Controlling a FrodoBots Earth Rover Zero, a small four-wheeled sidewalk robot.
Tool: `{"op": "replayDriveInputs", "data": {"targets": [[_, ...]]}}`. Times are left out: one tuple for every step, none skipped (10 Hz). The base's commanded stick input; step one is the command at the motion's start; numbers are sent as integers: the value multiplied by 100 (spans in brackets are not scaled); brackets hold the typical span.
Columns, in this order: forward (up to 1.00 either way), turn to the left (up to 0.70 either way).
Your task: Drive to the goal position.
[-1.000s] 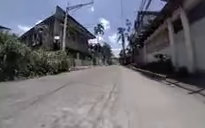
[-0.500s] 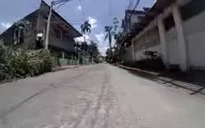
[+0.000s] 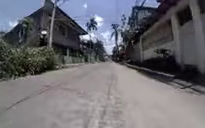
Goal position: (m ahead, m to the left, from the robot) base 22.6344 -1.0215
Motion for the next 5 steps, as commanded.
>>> {"op": "replayDriveInputs", "data": {"targets": [[100,9],[100,9],[100,9],[100,9],[100,-10]]}}
